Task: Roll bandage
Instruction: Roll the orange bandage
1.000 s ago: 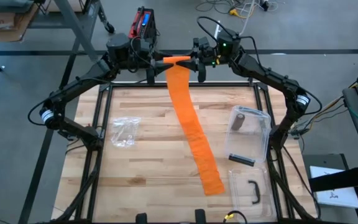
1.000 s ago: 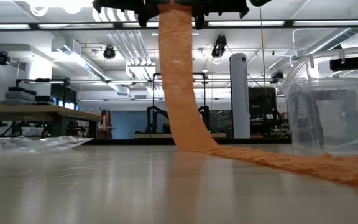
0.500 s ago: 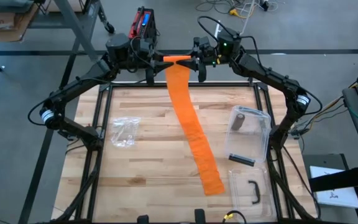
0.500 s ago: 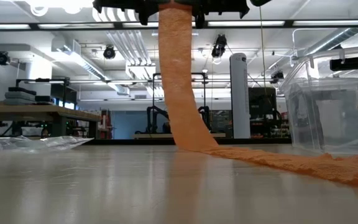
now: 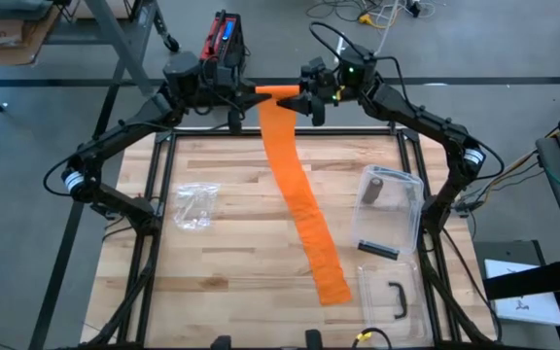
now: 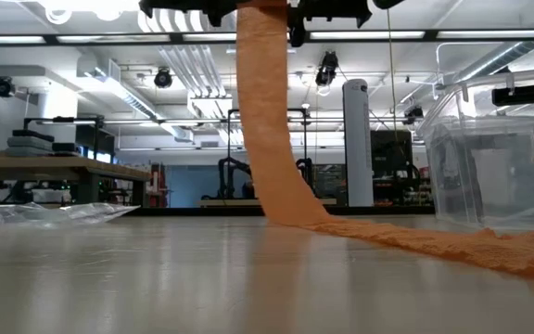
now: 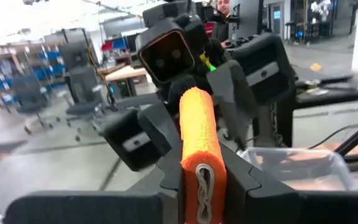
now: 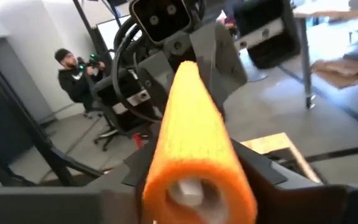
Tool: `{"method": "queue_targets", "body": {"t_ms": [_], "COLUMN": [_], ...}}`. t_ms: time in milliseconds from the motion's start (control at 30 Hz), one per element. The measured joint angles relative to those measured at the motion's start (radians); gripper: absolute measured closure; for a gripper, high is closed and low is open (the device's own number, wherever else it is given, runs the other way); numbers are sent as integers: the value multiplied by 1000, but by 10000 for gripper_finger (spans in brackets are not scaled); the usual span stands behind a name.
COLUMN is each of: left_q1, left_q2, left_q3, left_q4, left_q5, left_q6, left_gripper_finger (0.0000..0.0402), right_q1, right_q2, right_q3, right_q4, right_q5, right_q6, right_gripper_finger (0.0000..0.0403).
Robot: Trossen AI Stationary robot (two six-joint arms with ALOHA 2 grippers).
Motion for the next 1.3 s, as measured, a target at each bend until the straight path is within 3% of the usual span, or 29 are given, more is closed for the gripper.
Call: {"method": "queue_targets", "body": {"t_ms": [233,500,667,900,1300], "left_q1": [-7,-7,-17,-17,-17], "left_q2": [0,0,0,1,1], "left_q3": [0,0,-40,-102,-120], "left_q4": [-7,-9,65,175,194], "left_q5": [-4,-20,-106,-173,-167], "left_q6": [137,156,179,217,319], "left_gripper_finger": [354,355,361,362,356], "right_q1": [0,-5,-39,-87,-92], "right_q2": [-8,-10,-10,-10,17], "right_q3": [0,0,0,0,-1], "right_q4": [16,32,53,49,29], "right_q5": [-5,-17,-16,-22,-63], "right_q6": [66,126,202,238,171], "right_gripper_finger": [183,128,104,94,103]}}
